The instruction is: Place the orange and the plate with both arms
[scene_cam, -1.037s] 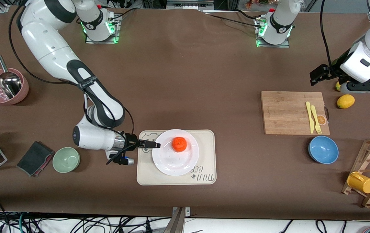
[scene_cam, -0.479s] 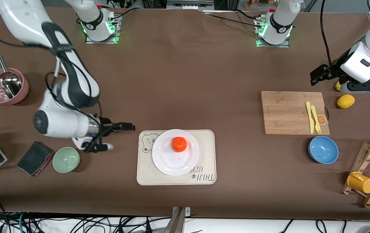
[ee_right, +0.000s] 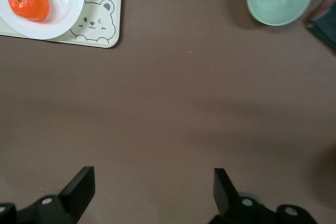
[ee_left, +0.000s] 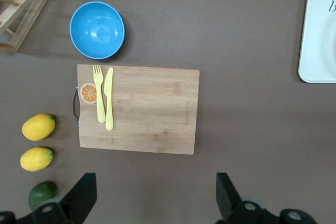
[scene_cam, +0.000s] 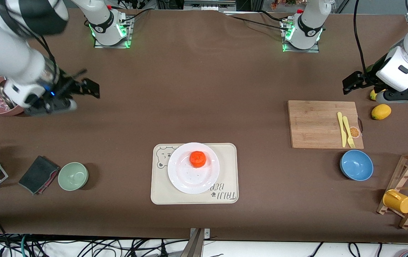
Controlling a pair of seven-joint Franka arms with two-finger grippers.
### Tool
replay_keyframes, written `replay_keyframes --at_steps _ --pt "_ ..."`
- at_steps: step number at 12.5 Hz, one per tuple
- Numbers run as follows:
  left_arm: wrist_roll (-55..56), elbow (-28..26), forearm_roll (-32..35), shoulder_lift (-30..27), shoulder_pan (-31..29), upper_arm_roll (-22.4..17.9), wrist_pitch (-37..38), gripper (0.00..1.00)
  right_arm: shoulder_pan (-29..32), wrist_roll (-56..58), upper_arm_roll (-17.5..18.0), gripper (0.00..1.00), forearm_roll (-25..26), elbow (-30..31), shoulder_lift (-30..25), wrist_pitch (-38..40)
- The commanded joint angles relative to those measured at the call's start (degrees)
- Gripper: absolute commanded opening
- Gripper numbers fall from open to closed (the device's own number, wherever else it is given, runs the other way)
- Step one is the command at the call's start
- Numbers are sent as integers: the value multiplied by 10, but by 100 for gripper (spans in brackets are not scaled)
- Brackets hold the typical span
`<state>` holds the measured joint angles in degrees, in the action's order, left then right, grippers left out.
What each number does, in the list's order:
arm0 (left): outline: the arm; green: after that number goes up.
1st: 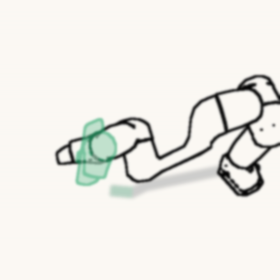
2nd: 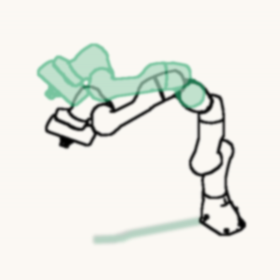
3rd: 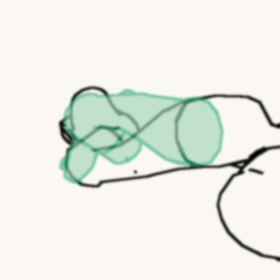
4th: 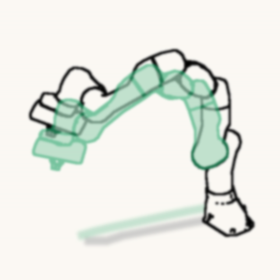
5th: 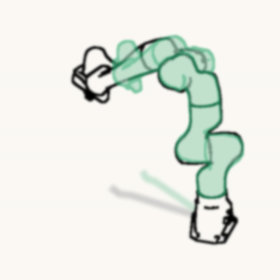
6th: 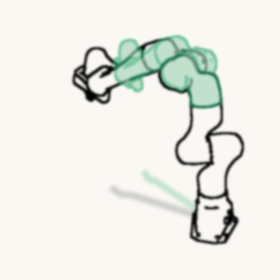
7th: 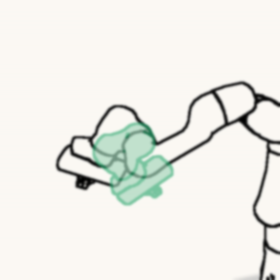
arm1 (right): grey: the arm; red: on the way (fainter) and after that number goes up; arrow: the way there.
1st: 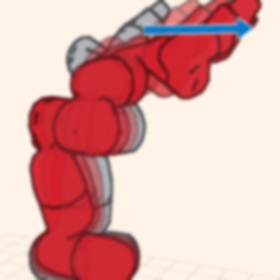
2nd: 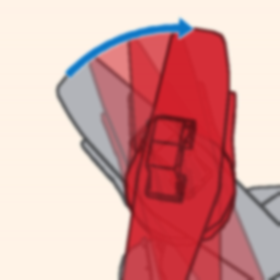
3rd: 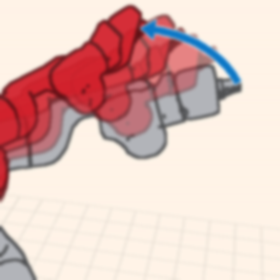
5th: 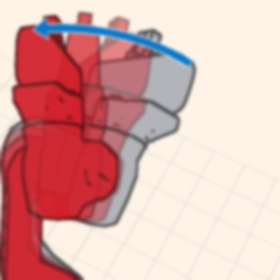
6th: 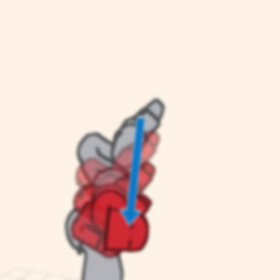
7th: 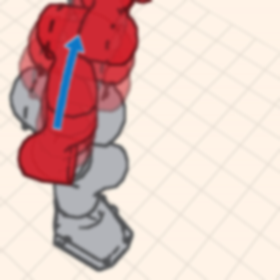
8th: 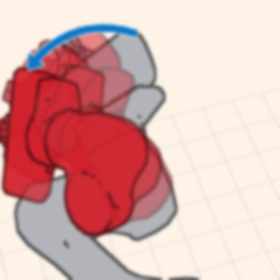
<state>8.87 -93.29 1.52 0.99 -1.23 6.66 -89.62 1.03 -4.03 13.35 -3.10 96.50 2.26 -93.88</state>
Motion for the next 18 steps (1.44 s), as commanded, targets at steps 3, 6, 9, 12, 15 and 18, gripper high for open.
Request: replay_keyframes --at_steps 3,6,9,12,15,18 --pt "-14 -7 -11 -11 -4 -2 8 100 1 15 -18 100 36 23 -57 33" --pt "-14 -7 -11 -11 -5 -2 8 100 3 17 -23 100 37 2 -51 46" --pt "-15 -7 -11 -11 -6 -2 8 100 3 17 -24 100 32 -19 -41 49" --pt "-15 -6 -11 -10 -6 -2 8 100 2 14 -24 100 33 -23 -39 53" --pt "-15 -6 -11 -11 -6 -2 8 100 9 13 -26 100 31 -23 -38 62" --pt "-15 -7 -11 -11 -6 -2 8 100 11 15 -28 100 34 -30 -38 68"
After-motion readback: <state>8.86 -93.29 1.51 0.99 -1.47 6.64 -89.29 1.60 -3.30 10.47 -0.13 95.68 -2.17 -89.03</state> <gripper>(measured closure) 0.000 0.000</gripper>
